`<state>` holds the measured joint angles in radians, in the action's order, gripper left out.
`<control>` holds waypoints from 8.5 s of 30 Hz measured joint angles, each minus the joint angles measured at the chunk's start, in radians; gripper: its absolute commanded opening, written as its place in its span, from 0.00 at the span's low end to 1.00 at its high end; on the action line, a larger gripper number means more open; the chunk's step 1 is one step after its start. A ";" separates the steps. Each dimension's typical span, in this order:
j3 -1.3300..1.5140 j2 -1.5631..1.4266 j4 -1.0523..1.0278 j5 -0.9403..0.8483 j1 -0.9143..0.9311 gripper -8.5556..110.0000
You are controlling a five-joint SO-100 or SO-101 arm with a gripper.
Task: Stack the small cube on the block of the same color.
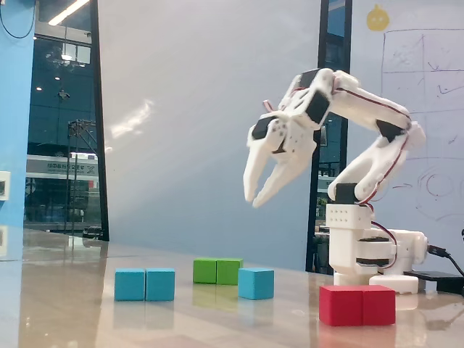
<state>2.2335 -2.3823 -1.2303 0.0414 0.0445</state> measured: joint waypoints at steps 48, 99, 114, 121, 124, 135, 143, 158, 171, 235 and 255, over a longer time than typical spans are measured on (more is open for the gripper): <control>0.106 0.336 0.011 -0.173 0.000 0.21; 0.106 0.546 0.104 -0.186 0.083 0.34; 0.106 0.578 0.132 -0.186 0.080 0.28; 0.106 0.578 0.187 -0.186 0.080 0.20; 0.106 0.578 0.193 -0.186 0.080 0.20; 0.106 0.578 0.193 -0.186 0.080 0.20; 0.087 0.578 0.173 -0.186 0.080 0.20; -0.318 0.577 -0.101 -0.186 0.080 0.20; -0.788 0.884 -0.140 -0.186 0.086 0.20; -1.043 1.278 -0.141 -0.186 0.181 0.20; -1.043 1.289 -0.215 -0.186 0.181 0.50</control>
<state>1.1904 -1.0937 -1.4450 -0.1442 0.2255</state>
